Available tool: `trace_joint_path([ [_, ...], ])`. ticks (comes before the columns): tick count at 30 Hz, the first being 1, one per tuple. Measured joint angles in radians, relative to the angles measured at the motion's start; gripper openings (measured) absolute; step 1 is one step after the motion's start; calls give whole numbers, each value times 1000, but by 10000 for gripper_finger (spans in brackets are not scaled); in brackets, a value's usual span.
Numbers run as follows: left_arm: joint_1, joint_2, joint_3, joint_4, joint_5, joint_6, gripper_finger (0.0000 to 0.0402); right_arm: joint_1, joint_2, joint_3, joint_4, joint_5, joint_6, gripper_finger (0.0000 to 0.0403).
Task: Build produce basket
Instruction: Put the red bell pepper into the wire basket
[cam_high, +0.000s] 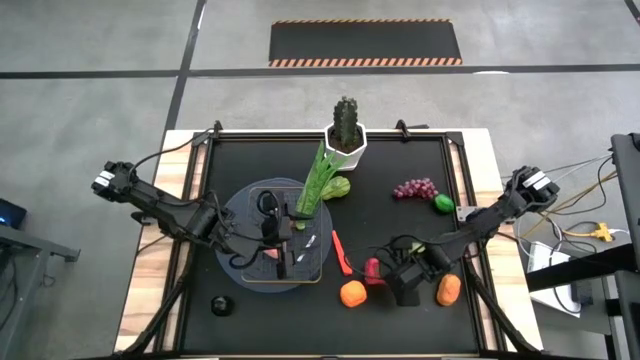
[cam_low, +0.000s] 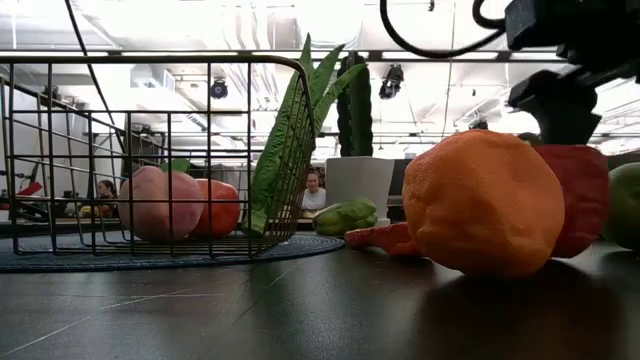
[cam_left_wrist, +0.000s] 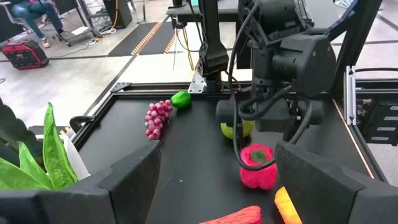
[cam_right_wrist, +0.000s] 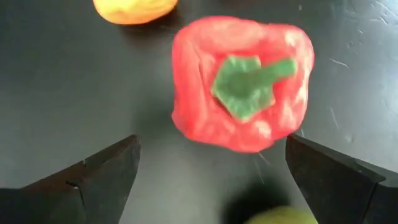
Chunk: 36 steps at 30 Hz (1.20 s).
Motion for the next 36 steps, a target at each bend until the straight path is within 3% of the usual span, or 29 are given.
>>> trace_joint_path([
  [7, 0, 0, 0, 0, 0, 0, 295, -3, -8, -36, 109, -9, -4, 382],
  [11, 0, 0, 0, 0, 0, 0, 295, -12, -7, -47, 155, 66, -3, 382],
  [15, 0, 0, 0, 0, 0, -2, 295, -27, -7, -70, 232, 61, 2, 382],
  [28, 0, 0, 0, 0, 0, -4, 295, -38, -7, -146, 380, 93, 145, 381],
  [32, 0, 0, 0, 0, 0, -4, 295, -38, -7, -148, 382, 103, 170, 363],
  [36, 0, 0, 0, 0, 0, -5, 295, -38, -7, -148, 382, 103, 180, 318],
])
